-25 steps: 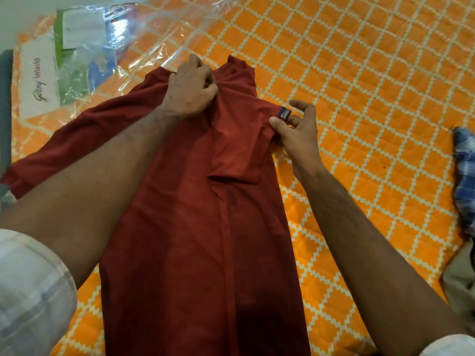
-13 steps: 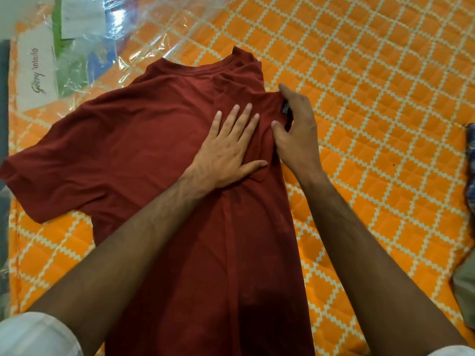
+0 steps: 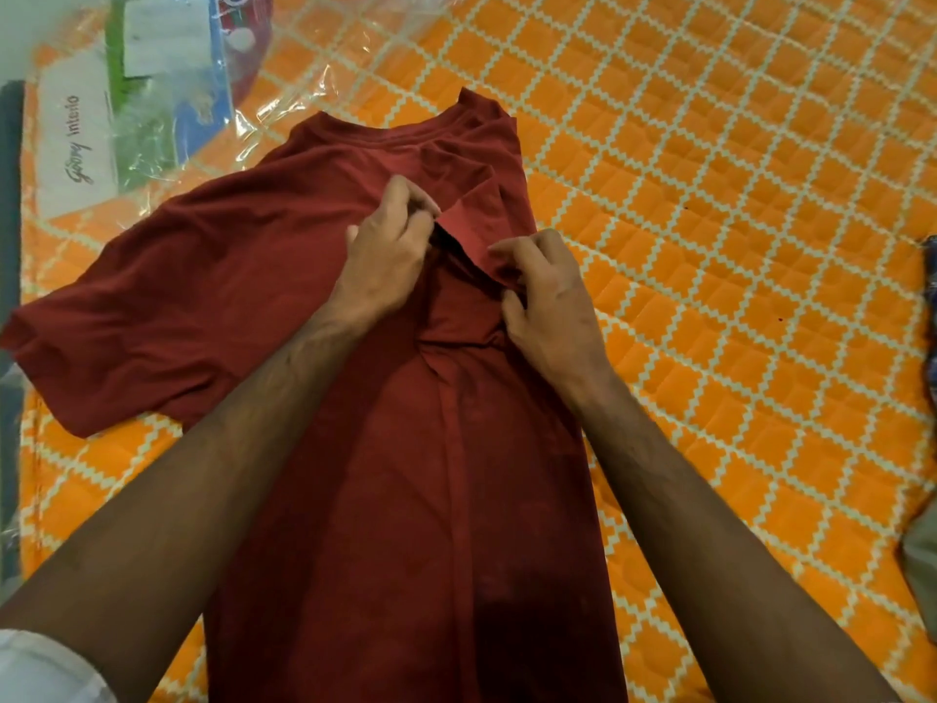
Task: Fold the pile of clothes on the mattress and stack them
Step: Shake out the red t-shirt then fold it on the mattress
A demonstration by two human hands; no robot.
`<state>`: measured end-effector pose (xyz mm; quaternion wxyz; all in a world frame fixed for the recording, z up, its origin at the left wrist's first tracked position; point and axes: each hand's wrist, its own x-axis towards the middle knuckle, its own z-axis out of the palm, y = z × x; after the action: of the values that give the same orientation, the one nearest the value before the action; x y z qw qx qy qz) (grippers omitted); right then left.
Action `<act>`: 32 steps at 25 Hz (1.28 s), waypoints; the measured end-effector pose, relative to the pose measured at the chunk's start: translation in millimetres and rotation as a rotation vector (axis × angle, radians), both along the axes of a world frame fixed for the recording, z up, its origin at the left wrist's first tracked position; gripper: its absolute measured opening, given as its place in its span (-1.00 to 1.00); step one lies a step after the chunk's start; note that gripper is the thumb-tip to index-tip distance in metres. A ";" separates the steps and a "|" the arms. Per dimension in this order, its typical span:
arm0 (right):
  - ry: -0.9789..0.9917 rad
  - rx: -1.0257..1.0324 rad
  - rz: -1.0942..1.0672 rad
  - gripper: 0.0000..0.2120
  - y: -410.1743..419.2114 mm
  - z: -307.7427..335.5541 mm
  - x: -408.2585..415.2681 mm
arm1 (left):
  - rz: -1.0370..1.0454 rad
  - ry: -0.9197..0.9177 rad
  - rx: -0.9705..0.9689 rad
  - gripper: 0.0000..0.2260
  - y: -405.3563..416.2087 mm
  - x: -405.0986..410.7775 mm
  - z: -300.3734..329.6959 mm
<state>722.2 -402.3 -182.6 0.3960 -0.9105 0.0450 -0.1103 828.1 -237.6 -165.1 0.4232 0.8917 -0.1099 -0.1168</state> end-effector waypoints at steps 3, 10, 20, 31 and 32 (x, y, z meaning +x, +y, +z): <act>-0.020 0.056 -0.020 -0.56 -8.6 -0.6 -3.2 | -0.115 -0.105 0.120 -0.74 -3.2 5.3 1.5; -0.056 -0.185 -0.051 -0.52 -6.7 8.1 -13.8 | -0.447 -0.605 0.471 -0.56 4.8 -9.1 -11.0; 0.177 -0.684 0.127 -0.29 13.3 -29.3 -30.4 | -0.641 -0.543 0.720 -0.38 18.6 -16.9 -38.3; 0.130 -0.707 0.283 -0.28 44.5 -25.9 -151.0 | -0.676 -0.489 0.677 -0.43 76.3 -138.7 -23.4; 0.110 -0.721 0.297 -0.28 45.7 -26.4 -162.0 | -0.664 -0.505 0.678 -0.45 81.0 -148.1 -25.4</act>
<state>560.2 -356.6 -208.9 0.0594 -0.9924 -0.1076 -0.0115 680.0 -156.6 -190.5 0.0123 0.8959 -0.4406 -0.0554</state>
